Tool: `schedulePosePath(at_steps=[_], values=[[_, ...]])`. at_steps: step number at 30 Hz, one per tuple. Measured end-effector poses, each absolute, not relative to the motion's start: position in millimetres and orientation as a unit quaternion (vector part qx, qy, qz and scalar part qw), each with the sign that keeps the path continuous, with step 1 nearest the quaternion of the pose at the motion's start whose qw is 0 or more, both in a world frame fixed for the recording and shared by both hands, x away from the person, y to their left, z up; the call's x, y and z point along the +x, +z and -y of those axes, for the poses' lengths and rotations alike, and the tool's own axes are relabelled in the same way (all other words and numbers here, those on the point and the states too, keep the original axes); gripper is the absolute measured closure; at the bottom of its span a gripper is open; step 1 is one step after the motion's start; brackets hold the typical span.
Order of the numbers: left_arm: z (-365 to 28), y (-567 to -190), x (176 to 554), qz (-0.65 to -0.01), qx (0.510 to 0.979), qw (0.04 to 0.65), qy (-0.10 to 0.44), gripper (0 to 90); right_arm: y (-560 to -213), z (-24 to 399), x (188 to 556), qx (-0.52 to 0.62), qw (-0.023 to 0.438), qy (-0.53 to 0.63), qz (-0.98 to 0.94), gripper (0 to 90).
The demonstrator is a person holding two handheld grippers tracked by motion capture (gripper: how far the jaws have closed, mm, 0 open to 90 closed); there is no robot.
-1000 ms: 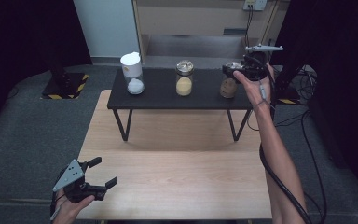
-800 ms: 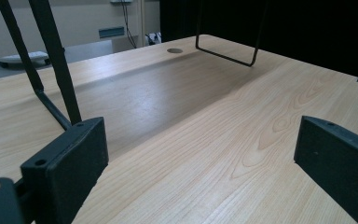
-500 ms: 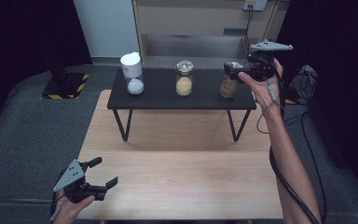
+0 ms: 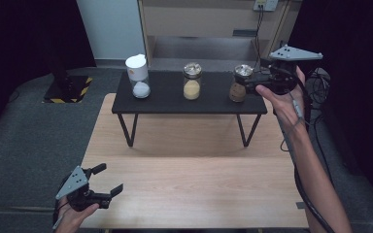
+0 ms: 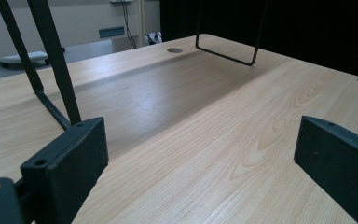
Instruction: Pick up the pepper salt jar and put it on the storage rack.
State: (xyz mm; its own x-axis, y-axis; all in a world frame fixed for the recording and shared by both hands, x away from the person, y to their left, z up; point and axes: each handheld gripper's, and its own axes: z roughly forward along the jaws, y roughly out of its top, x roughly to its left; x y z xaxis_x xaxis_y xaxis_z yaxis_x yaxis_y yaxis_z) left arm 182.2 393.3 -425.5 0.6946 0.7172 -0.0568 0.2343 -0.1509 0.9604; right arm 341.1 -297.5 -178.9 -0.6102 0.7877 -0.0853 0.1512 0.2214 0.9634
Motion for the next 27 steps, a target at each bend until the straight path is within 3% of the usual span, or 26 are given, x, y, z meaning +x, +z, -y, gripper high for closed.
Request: schedulePosePath(at_steps=[27], values=[[-393, -425, 182, -0.326, 0.729, 0.562, 0.215, 1.9, -240, 322, 264, 0.248, 0.227, 0.579, -0.743, 5.4]])
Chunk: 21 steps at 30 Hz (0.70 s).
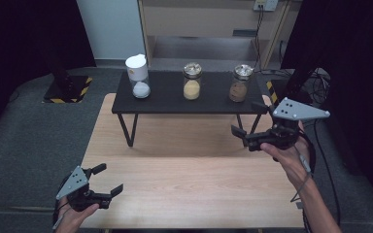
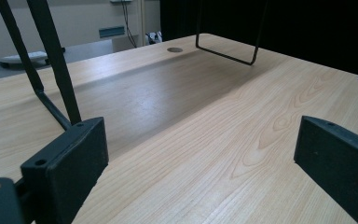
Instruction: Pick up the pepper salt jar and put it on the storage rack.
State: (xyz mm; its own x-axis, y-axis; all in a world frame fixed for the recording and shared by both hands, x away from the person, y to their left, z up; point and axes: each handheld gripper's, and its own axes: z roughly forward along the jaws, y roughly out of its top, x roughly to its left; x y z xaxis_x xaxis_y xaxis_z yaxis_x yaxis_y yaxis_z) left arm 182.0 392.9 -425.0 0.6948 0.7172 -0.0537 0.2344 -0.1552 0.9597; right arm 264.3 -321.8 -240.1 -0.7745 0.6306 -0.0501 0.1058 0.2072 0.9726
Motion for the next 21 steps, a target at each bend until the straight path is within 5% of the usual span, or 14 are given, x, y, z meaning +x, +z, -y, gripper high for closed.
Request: schedulePosePath(at_steps=[21], values=[[-393, -425, 182, -0.327, 0.729, 0.561, 0.215, 2.0, -310, 332, 225, 0.263, 0.206, 0.575, -0.747, 5.6]])
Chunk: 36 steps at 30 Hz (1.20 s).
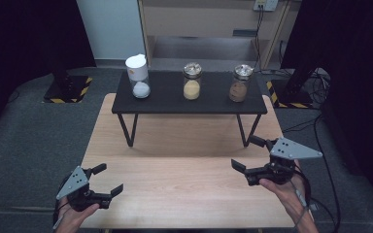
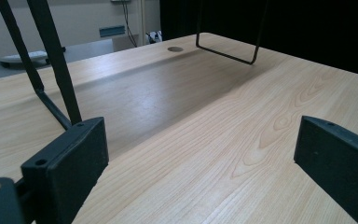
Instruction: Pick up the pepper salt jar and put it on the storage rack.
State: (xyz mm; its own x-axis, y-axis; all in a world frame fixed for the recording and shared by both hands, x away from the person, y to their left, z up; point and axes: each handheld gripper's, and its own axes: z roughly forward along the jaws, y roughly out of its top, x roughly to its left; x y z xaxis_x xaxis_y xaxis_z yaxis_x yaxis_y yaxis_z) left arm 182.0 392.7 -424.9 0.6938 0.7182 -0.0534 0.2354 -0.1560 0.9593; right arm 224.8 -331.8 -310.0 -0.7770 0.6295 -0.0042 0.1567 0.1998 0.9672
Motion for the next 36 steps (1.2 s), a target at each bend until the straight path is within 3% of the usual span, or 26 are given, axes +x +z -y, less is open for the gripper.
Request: schedulePosePath(at_steps=[19, 36], values=[[-392, -424, 182, -0.325, 0.731, 0.559, 0.216, 2.0, -365, 338, 207, 0.283, 0.184, 0.559, -0.757, 5.6], [-392, -424, 182, -0.325, 0.731, 0.559, 0.216, 2.0, -389, 338, 200, 0.295, 0.181, 0.537, -0.770, 6.0]])
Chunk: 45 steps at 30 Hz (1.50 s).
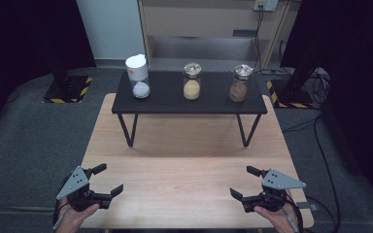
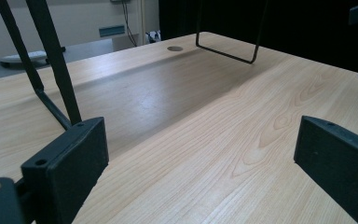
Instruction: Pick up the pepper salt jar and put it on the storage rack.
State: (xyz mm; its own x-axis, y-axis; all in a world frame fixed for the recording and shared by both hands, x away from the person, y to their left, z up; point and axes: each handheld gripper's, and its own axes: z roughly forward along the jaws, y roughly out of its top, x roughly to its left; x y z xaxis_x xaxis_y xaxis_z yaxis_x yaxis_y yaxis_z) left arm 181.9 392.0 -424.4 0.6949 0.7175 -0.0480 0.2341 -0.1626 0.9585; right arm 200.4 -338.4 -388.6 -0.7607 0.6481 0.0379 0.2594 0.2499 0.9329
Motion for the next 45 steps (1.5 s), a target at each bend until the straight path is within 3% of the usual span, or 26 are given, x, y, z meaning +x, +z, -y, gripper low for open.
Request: schedulePosePath(at_steps=[45], values=[[-395, -427, 182, -0.334, 0.721, 0.568, 0.214, 2.2, -398, 339, 201, 0.302, 0.185, 0.539, -0.764, 7.7]])
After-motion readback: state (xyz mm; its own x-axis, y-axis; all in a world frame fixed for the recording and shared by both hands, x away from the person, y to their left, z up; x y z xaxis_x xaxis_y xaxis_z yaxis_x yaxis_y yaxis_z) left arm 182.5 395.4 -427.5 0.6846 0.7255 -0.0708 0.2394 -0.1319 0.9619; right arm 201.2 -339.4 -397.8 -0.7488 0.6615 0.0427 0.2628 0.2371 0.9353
